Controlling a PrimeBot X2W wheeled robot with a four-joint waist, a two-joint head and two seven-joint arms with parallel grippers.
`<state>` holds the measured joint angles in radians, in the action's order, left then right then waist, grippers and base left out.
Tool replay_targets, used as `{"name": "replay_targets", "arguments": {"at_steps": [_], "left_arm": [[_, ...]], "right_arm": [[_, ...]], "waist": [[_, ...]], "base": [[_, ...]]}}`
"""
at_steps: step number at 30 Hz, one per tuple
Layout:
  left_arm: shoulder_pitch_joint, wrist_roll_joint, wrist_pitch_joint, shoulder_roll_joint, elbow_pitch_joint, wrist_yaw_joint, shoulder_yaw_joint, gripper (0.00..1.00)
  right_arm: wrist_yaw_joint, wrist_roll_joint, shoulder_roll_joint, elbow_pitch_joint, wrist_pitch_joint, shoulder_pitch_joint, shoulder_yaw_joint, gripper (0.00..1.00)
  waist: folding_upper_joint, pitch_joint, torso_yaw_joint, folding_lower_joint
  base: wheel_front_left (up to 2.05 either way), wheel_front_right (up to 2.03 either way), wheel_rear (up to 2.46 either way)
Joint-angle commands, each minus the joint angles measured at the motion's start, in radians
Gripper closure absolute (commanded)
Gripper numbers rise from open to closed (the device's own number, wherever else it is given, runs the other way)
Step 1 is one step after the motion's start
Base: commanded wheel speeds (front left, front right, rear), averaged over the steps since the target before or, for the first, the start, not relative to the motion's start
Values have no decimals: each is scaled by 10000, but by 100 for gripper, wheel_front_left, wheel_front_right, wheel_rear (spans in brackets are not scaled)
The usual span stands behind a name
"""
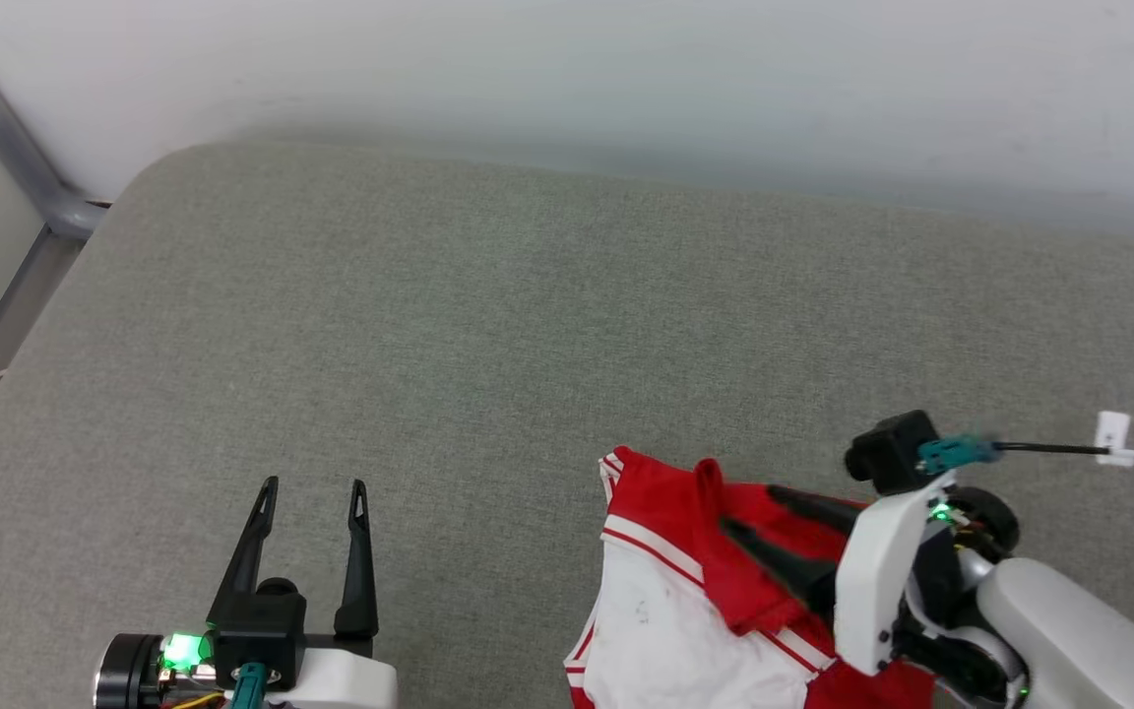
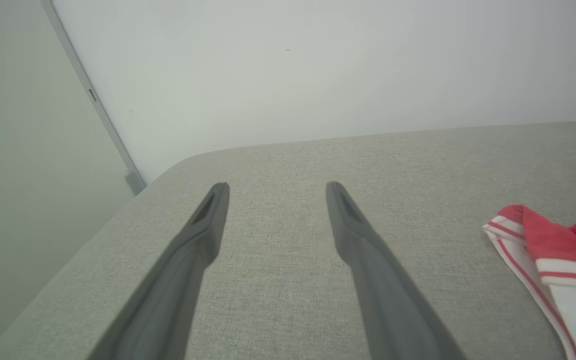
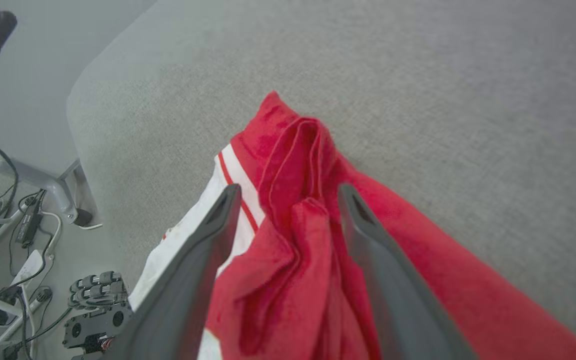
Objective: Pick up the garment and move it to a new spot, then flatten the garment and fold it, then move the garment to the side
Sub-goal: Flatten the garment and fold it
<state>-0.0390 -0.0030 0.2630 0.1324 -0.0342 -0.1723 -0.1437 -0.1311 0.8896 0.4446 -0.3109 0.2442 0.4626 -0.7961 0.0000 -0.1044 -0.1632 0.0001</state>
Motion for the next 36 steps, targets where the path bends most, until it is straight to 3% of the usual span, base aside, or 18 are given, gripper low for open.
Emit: {"name": "replay_targets", "arguments": {"at_steps": [1,7,12,18,24,31,36], "left_arm": [[-96,-42,22,47,16,-58,54,0],[-373,-79,22,117,54,-36,130,0],[-527,-60,22,138,39,-57,150,0],[-603,-66,22,107,62,-96,165,0],[-790,-67,22,138,71,-88,167,0],[-876,79,22,233,177,-158,71,0],[-958,114,22,269,230,-231,15,0]], "right_arm": [[8,-67,283,288,-261,-192,244,0],[8,-973,1081,1418,-1334,-790,1788,0],[8,-2538,915,1610,-2432,-1572,3516,0],[8,-4715,-69,1604,-3955,-2820,5771,0],[10,-6673,-1461,2088,-4877,-4132,7465,0],[9,-7614,-2770,2901,-5081,-5487,8484,0],[9,-7781,-3287,3354,-5100,-6075,8814,0]], "waist": [[0,125,151,-1],[0,406,629,-1],[0,592,919,-1],[0,804,1131,-1],[0,1013,1307,-1],[0,1126,1425,-1],[0,1151,1494,-1]], "base": [[0,0,0],[0,0,0],[0,0,0],[0,0,0],[0,0,0],[0,0,0],[0,0,0]]}}
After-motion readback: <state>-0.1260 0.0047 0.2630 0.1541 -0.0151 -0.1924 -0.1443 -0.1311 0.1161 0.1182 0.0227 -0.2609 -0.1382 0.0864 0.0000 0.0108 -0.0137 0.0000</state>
